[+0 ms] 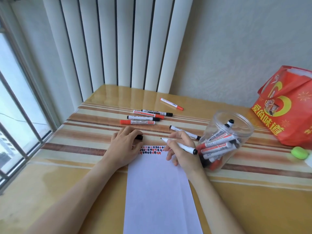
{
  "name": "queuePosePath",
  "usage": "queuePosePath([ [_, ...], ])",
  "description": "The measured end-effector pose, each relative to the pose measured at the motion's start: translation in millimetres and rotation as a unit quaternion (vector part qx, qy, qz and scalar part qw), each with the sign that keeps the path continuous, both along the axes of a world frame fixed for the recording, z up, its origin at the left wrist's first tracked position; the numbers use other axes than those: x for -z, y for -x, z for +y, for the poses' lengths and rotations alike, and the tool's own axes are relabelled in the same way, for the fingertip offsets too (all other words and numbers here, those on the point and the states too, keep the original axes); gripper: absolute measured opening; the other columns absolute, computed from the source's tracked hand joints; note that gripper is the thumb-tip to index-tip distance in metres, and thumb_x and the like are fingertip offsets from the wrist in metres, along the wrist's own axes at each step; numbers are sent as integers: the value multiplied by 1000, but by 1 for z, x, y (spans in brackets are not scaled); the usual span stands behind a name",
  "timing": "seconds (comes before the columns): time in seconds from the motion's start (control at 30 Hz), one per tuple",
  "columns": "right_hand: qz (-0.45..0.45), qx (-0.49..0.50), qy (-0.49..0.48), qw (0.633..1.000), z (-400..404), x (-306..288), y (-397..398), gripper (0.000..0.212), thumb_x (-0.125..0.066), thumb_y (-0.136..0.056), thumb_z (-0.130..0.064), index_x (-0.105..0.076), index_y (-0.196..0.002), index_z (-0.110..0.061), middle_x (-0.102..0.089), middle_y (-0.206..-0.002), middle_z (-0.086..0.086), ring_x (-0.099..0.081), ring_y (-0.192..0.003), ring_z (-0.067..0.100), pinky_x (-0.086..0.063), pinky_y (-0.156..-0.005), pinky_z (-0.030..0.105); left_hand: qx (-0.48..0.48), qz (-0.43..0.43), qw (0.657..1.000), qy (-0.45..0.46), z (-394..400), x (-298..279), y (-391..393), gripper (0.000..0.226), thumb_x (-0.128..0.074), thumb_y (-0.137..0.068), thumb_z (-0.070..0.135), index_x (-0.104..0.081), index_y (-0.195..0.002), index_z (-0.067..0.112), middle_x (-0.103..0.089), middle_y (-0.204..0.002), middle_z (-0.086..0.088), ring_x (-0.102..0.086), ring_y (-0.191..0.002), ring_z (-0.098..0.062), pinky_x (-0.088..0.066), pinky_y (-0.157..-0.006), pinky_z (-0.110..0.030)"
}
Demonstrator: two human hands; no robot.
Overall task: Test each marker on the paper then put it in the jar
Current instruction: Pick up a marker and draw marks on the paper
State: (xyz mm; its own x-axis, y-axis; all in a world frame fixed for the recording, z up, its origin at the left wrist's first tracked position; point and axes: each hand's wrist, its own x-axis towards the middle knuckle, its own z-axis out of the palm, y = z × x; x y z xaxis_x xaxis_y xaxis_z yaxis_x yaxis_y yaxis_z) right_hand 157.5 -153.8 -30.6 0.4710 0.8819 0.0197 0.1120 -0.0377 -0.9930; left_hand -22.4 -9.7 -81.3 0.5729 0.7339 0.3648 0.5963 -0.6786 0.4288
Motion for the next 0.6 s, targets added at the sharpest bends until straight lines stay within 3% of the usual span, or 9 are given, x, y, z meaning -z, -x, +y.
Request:
queuePosePath([
  [0.07, -15, 5, 20, 1000, 1, 3, -4, 6, -70, -94, -16, -65, -93, -14, -68, -75, 16, -59, -54, 23, -37, -42, 26, 1, 0, 1000, 3, 0, 0, 0, 32, -60, -96, 40, -59, -127, 32, -53, -127, 11, -46, -123, -15, -29, -97, -35],
  [0.17, -52, 40, 43, 997, 3, 11, -5, 17, -72, -94, -20, -63, -82, -13, -61, -62, 7, -51, -44, 23, -35, -40, 24, 5, 0, 1000, 3, 0, 0, 1, 33, -57, -95, 42, -59, -127, 32, -52, -127, 11, -46, -122, -16, -31, -99, -38],
  [0.33, -69, 69, 43, 994, 3, 14, -2, 21, -71, -93, -14, -54, -82, -8, -64, -59, 9, -59, -44, 28, -43, -40, 27, 7, 7, 1000, 11, -1, -2, 2, 41, -49, -91, 49, -60, -127, 32, -53, -127, 11, -46, -123, -16, -32, -100, -40],
  [0.47, -78, 81, 36, 993, 2, 16, -1, 20, -70, -91, -10, -53, -80, -9, -61, -52, 10, -60, -44, 30, -47, -43, 31, 6, -2, 1000, 7, 1, -1, 1, 34, -59, -95, 42, -60, -127, 32, -53, -126, 11, -46, -123, -15, -32, -100, -39],
  [0.6, -84, 84, 35, 992, 1, 15, 0, 20, -69, -91, -9, -53, -79, -9, -61, -52, 9, -61, -44, 28, -48, -44, 32, 4, -2, 1000, 11, 0, 0, 1, 35, -57, -94, 43, -60, -127, 32, -53, -126, 11, -45, -123, -15, -31, -101, -39],
])
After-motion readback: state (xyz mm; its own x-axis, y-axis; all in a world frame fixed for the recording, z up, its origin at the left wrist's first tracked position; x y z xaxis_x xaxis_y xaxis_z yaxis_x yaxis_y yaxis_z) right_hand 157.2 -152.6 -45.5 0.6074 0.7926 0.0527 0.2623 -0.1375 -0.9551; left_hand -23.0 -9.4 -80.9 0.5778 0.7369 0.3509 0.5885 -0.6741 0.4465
